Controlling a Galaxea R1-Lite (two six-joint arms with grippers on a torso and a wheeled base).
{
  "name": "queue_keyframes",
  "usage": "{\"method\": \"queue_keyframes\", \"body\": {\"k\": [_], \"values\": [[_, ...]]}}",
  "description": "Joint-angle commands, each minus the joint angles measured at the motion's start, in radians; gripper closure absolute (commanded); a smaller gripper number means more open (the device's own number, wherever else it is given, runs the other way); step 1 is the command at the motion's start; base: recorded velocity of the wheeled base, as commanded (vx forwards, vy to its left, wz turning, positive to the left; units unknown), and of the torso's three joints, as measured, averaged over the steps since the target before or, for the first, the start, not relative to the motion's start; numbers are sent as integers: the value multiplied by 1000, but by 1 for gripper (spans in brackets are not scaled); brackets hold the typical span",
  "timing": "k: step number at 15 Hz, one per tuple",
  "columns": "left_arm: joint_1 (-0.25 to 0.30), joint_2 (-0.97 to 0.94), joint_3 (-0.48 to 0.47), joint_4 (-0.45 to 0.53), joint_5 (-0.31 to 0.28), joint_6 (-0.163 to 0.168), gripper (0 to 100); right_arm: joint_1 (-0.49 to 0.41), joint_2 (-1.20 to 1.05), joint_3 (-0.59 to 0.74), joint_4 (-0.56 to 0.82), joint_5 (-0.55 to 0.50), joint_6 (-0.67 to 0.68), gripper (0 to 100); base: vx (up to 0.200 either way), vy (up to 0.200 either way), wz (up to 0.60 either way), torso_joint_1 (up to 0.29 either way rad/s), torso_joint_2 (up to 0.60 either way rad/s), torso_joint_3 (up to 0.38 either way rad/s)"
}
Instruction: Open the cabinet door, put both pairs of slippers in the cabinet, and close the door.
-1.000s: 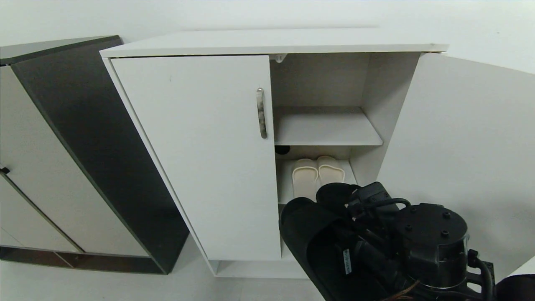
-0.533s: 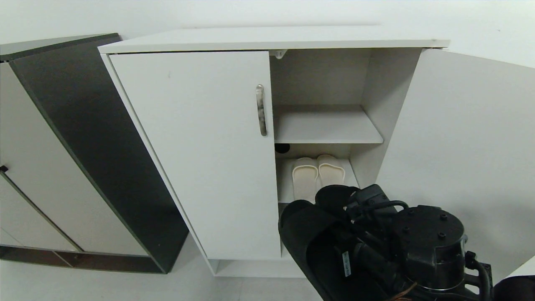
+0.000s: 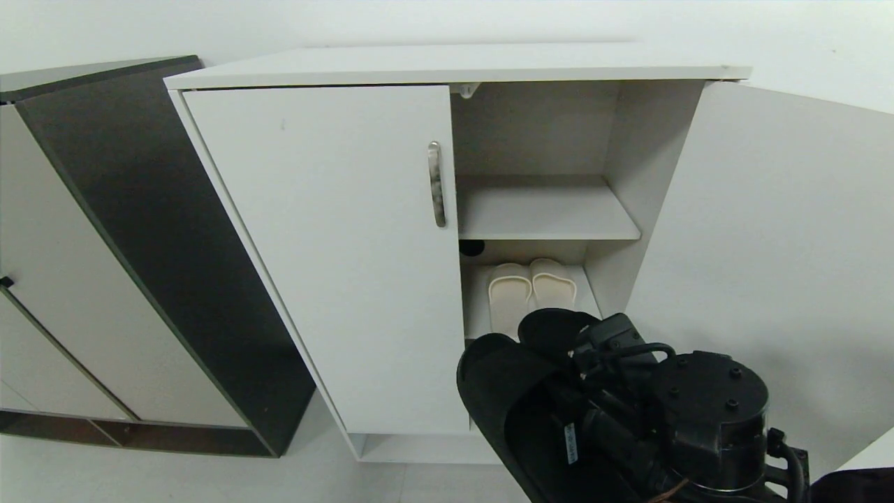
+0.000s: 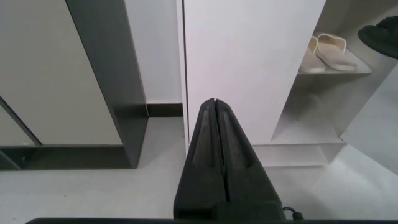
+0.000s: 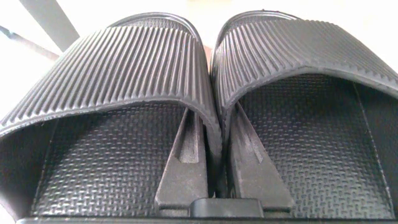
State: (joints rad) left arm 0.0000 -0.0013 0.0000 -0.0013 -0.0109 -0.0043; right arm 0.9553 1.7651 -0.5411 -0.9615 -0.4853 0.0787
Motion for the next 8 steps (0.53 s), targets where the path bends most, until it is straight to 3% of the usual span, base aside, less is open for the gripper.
{"method": "queue_keyframes", "body": {"k": [1, 2, 4, 8], "values": [[0, 1, 0, 0, 0, 0, 100, 0, 28, 16, -5, 1, -20, 100, 0, 0, 0, 0, 0, 0], [0, 1, 0, 0, 0, 0, 100, 0, 30, 26, -17, 7, -24, 100, 0, 0, 0, 0, 0, 0], [0, 1, 0, 0, 0, 0, 100, 0, 34, 32, -42, 21, -24, 100, 0, 0, -600, 2, -5, 7], [0, 1, 0, 0, 2, -2, 100, 0, 36, 38, -43, 24, -25, 100, 0, 0, 0, 0, 0, 0]]}}
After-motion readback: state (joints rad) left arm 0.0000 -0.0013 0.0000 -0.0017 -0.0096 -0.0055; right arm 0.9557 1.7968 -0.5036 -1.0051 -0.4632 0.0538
